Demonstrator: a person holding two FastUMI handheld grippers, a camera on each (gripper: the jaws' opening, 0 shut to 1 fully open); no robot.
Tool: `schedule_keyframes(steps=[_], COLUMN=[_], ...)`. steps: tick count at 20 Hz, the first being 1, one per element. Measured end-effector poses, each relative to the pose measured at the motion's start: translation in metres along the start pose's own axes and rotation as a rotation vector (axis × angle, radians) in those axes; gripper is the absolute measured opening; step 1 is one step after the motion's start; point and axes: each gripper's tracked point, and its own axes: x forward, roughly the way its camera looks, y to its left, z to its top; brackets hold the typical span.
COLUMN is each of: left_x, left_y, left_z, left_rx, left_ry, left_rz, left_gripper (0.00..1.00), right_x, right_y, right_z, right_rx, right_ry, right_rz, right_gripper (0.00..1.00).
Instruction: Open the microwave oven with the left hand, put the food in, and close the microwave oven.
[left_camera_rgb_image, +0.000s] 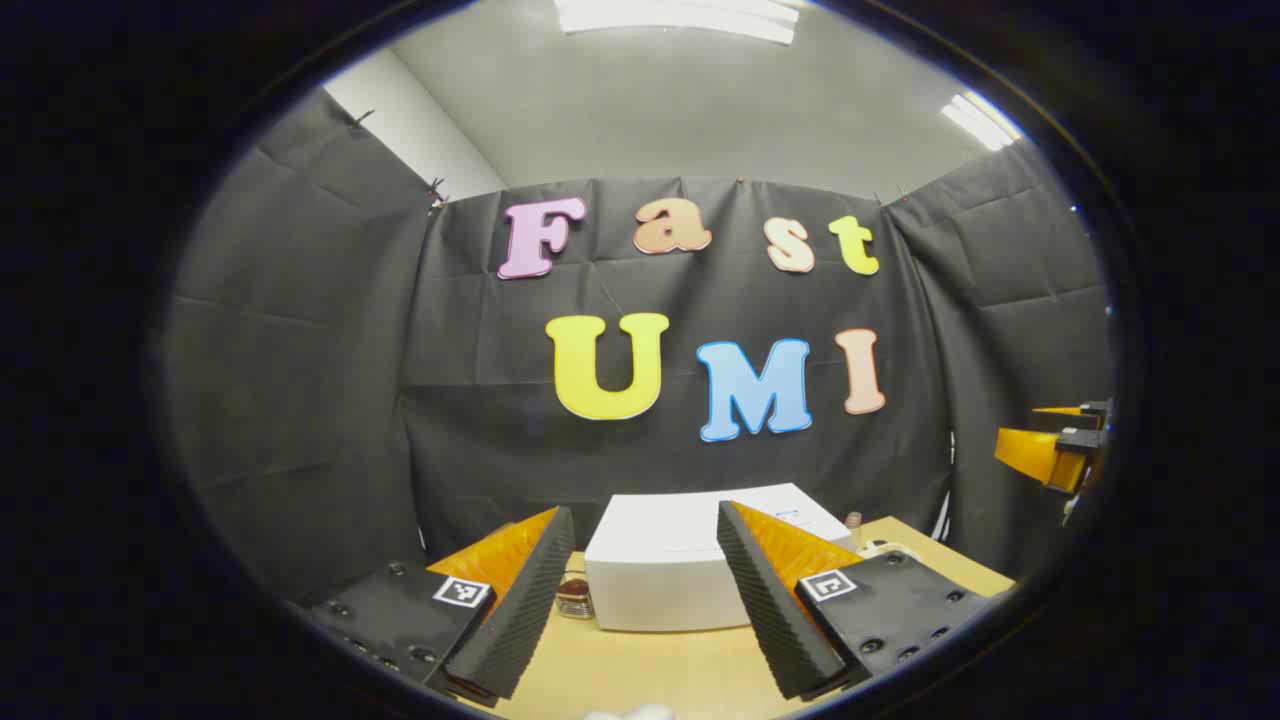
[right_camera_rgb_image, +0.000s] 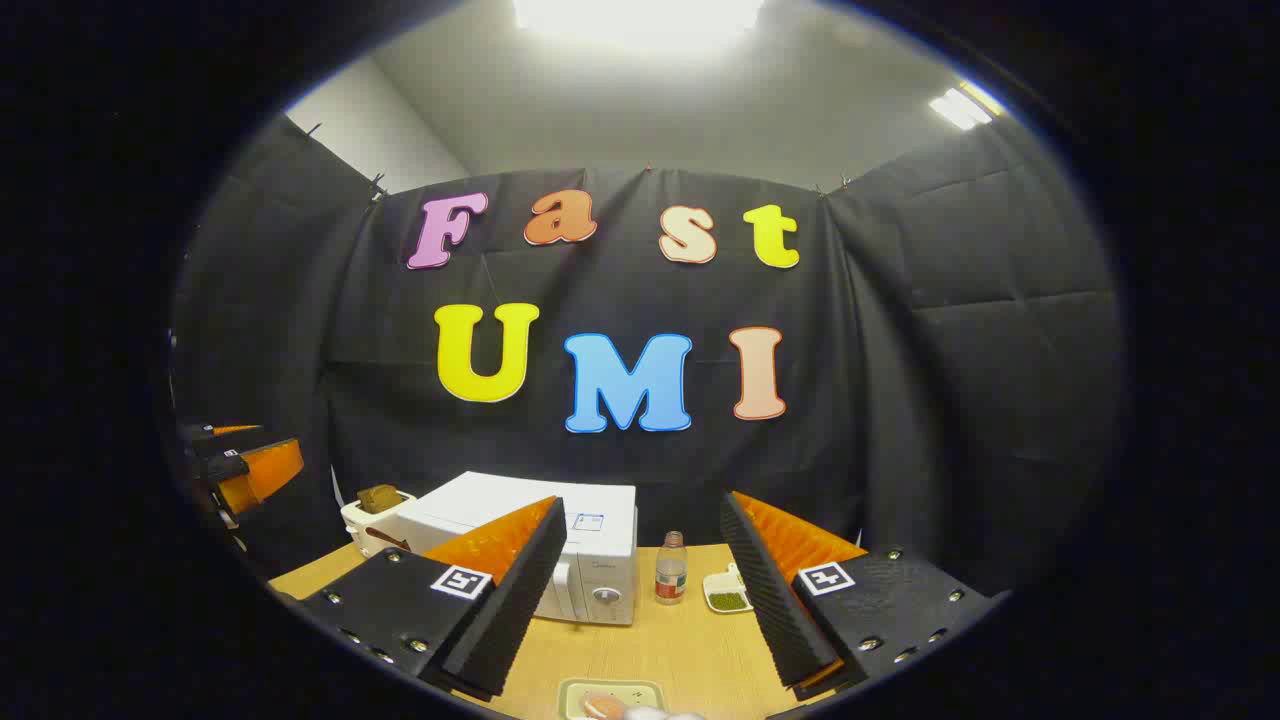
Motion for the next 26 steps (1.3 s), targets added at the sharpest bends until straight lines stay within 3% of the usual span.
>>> schedule_keyframes(steps=[1,2,7,10,15,17,19,24,26], left_x=[0.0,0.0,0.0,-0.001,-0.004,-0.003,-0.004,-0.003,0.0], left_y=[0.001,0.002,0.006,0.008,0.008,0.012,0.009,0.007,0.0], left_z=[-0.003,-0.006,-0.005,-0.003,-0.005,-0.008,-0.009,-0.013,-0.024], left_rx=[0.001,0.0,0.015,0.011,0.008,0.006,-0.002,0.006,-0.002], left_ry=[0.009,0.021,0.022,0.013,0.013,0.019,0.024,0.018,0.031], left_rz=[0.005,0.005,-0.001,-0.007,-0.008,0.003,0.006,0.008,0.005], left_gripper=[1.0,0.94,1.0,0.96,1.0,0.94,1.0,0.93,0.97], right_x=[0.001,0.001,0.0,-0.002,-0.003,-0.004,-0.003,-0.004,-0.005], right_y=[-0.001,-0.001,-0.01,-0.011,0.002,0.007,0.006,0.007,0.005], right_z=[-0.002,-0.004,-0.003,-0.005,-0.007,-0.006,-0.006,-0.006,-0.007], right_rx=[0.003,0.006,0.002,0.012,-0.002,-0.006,-0.012,-0.015,0.002], right_ry=[0.012,0.017,0.008,0.004,0.014,0.014,0.014,0.021,0.033], right_rz=[-0.001,0.0,-0.023,-0.035,-0.013,0.001,0.004,0.015,0.024], right_gripper=[0.95,0.95,0.95,0.95,0.95,0.95,0.95,0.95,0.95])
